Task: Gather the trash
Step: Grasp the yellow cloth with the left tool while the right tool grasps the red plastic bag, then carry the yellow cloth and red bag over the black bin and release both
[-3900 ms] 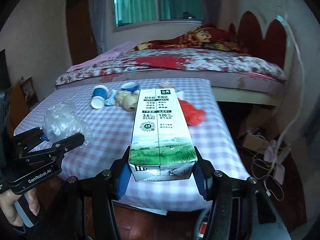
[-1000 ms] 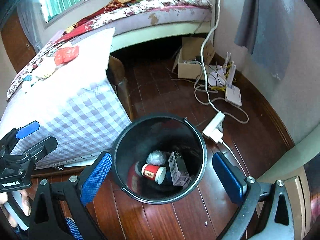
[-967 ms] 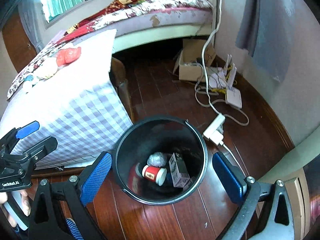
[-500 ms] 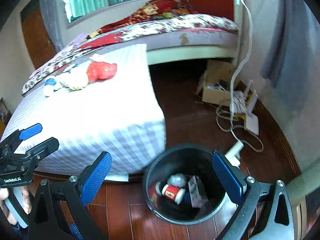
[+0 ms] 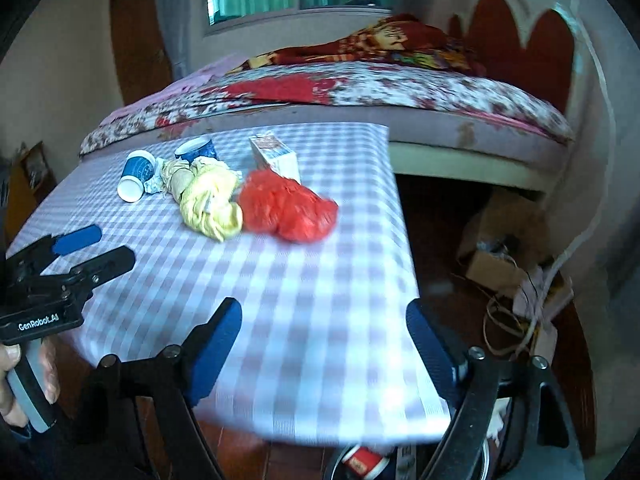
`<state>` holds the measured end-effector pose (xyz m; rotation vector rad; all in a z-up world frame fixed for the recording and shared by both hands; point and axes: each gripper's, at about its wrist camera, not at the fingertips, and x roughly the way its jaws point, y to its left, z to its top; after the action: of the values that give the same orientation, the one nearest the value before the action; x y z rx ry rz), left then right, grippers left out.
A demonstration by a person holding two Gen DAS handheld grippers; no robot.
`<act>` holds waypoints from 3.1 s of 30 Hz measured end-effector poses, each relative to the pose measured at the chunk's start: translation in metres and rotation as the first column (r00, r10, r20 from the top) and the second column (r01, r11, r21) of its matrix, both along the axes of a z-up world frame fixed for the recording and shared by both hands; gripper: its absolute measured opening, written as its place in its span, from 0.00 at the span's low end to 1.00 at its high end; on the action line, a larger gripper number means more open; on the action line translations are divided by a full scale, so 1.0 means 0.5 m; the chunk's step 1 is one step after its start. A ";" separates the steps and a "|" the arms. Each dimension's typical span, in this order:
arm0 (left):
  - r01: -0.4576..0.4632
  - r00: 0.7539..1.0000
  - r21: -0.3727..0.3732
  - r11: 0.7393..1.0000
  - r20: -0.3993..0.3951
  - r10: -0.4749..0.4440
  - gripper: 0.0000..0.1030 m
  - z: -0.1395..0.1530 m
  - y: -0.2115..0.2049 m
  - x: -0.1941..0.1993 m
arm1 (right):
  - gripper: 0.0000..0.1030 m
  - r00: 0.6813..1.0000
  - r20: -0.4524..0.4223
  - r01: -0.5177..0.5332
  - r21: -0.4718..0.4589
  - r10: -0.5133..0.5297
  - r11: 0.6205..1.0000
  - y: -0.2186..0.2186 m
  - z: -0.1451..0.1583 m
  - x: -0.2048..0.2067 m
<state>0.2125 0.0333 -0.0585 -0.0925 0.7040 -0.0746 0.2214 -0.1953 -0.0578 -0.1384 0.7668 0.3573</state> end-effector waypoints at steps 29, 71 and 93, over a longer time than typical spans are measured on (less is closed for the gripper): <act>0.107 0.992 -0.056 0.993 -0.064 -0.110 0.32 -0.044 -0.016 0.097 | 0.24 0.992 -0.093 -0.071 0.094 0.080 0.993 0.094 -0.066 0.198; 0.325 0.945 0.023 0.945 0.025 -0.325 0.32 0.017 -0.242 -0.267 | 0.24 0.963 0.007 0.265 0.187 -0.271 0.946 -0.227 0.016 -0.308; 0.500 0.863 0.000 0.866 -0.089 -0.498 0.32 -0.071 -0.432 -0.282 | 0.24 0.915 -0.094 0.403 0.139 -0.393 0.904 -0.385 -0.068 -0.372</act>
<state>0.0714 -0.1829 -0.0940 0.1138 0.8025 -0.5653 0.0352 -0.3876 -0.0920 0.1789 0.8060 0.0296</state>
